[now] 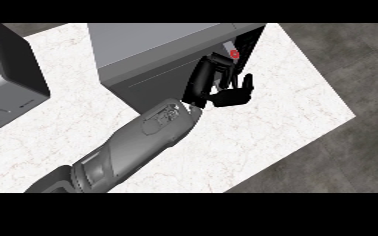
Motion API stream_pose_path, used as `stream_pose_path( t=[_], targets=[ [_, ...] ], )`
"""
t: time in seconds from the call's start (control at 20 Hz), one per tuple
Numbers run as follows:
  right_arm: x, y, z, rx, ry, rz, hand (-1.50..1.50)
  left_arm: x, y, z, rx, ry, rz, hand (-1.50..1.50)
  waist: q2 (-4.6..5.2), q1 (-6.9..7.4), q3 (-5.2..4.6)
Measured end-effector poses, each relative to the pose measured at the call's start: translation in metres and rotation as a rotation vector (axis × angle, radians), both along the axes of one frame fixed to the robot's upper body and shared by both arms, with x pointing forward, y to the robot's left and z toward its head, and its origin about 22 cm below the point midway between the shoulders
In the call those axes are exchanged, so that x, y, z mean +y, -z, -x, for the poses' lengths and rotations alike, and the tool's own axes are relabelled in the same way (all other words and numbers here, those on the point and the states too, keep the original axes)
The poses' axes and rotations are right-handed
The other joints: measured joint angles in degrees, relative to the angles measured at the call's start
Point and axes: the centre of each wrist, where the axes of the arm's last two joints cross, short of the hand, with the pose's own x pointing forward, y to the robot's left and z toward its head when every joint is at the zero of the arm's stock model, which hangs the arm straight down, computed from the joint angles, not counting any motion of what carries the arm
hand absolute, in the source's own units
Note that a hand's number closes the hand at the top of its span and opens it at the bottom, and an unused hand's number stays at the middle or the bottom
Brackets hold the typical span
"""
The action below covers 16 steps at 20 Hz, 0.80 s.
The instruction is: Pick up the milk, place it into the microwave and close the microwave
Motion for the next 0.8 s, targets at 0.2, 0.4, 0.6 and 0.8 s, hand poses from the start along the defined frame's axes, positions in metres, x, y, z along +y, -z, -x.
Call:
stream_pose_path(
  t=[0.2, 0.4, 0.6, 0.8],
  targets=[
    [-0.002, -0.004, -0.001, -0.001, -0.007, -0.005, -1.5, 0.0, 0.001, 0.0, -0.002, -0.012, 0.004, 1.5, -0.05, -0.19, 0.0],
    [-0.006, -0.007, -0.002, 0.001, -0.005, -0.015, -1.5, -0.009, 0.0, 0.002, 0.024, -0.06, 0.037, 1.5, -0.17, 0.38, 0.03],
    [-0.01, -0.011, -0.001, 0.0, 0.009, -0.024, -1.5, -0.019, -0.002, 0.003, 0.059, -0.087, 0.061, 1.5, -0.22, 1.55, 0.07],
    [-0.017, -0.017, 0.001, -0.01, 0.036, -0.027, -1.5, -0.023, -0.003, 0.003, 0.071, -0.048, 0.047, 1.5, -0.19, 2.56, 0.04]
  ],
)
